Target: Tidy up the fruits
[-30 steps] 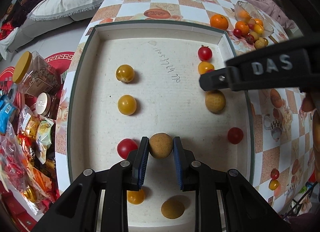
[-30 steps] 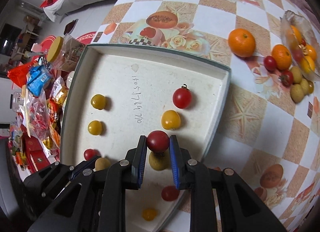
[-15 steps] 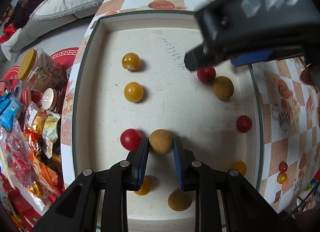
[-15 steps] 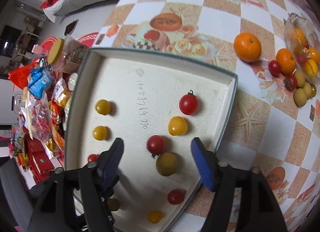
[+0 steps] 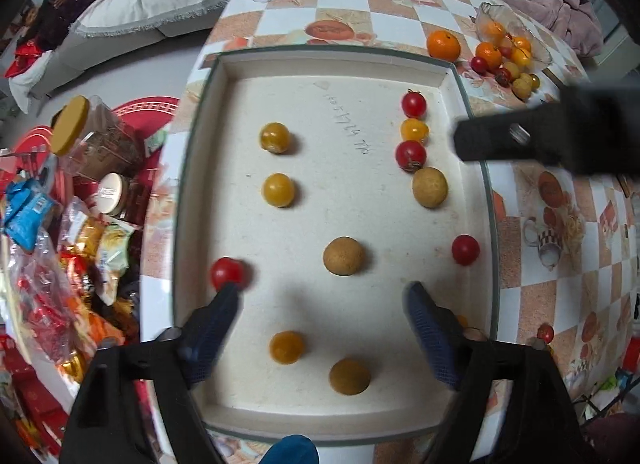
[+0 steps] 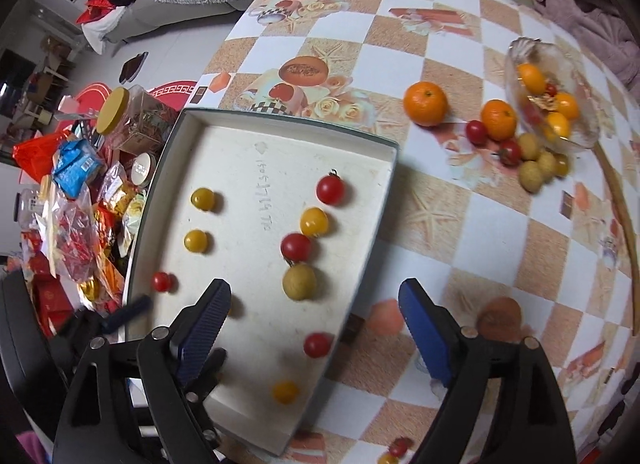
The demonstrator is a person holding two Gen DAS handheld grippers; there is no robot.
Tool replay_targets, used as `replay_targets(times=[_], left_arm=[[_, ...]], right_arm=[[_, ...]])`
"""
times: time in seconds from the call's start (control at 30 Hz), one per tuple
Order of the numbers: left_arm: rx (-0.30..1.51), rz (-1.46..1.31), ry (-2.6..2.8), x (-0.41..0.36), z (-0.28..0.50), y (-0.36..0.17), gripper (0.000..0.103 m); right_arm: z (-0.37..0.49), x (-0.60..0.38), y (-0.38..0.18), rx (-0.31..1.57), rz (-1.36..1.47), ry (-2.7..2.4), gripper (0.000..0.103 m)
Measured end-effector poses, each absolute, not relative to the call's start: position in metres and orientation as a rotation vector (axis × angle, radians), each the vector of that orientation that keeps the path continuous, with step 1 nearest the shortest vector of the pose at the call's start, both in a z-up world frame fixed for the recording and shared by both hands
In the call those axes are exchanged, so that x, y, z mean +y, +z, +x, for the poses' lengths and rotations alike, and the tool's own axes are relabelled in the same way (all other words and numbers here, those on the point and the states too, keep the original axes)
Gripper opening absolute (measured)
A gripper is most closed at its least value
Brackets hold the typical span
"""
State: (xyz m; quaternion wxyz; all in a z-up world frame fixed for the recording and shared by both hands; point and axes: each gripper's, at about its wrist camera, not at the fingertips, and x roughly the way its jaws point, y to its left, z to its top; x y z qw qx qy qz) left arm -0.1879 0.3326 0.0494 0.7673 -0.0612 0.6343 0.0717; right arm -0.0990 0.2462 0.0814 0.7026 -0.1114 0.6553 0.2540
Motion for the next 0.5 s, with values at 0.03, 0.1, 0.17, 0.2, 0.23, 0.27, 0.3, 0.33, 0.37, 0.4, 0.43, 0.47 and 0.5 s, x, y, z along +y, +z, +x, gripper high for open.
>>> replay_targets(times=[0.03, 0.1, 0.17, 0.2, 0.23, 0.27, 0.3, 0.33, 0.37, 0.4, 0.43, 0.47, 0.5], left_arm=[[1.374, -0.13, 0.165, 0.336, -0.189, 0.051, 0.103], [1.381, -0.119, 0.173, 0.338, -0.19, 0.057, 0.103], [1.376, -0.071, 0.202, 0.338, -0.193, 0.065, 0.103], [1.37, -0.051, 0.213, 0.338, -0.193, 0.069, 0.103], [1.363, -0.029, 0.224, 0.337, -0.195, 0.074, 0.103], [1.357, -0.018, 0.228, 0.339, -0.197, 0.078, 0.103], [1.354, -0.016, 0.226, 0.338, -0.199, 0.082, 0.103], [1.353, -0.021, 0.212, 0.338, -0.201, 0.088, 0.103], [1.355, -0.027, 0.201, 0.338, -0.202, 0.091, 0.103], [1.358, -0.028, 0.196, 0.339, -0.203, 0.093, 0.103], [1.362, -0.026, 0.193, 0.338, -0.205, 0.095, 0.103], [1.367, -0.019, 0.188, 0.336, -0.208, 0.098, 0.103], [1.369, -0.015, 0.182, 0.334, -0.209, 0.1, 0.103]], right_arm=[[-0.102, 0.245, 0.084, 1.454, -0.259, 0.564, 0.088], [-0.108, 0.241, 0.089, 1.448, -0.289, 0.558, 0.088], [-0.114, 0.238, 0.094, 1.439, -0.312, 0.556, 0.089], [-0.117, 0.236, 0.096, 1.437, -0.322, 0.558, 0.09], [-0.121, 0.235, 0.099, 1.434, -0.345, 0.562, 0.098], [-0.126, 0.234, 0.101, 1.434, -0.367, 0.56, 0.103], [-0.129, 0.233, 0.103, 1.433, -0.378, 0.559, 0.103], [-0.134, 0.232, 0.106, 1.437, -0.396, 0.564, 0.103], [-0.138, 0.232, 0.109, 1.442, -0.411, 0.572, 0.103], [-0.142, 0.231, 0.111, 1.441, -0.421, 0.576, 0.103], [-0.145, 0.23, 0.114, 1.438, -0.429, 0.58, 0.103], [-0.147, 0.229, 0.118, 1.436, -0.436, 0.585, 0.103], [-0.149, 0.228, 0.121, 1.435, -0.441, 0.591, 0.103]])
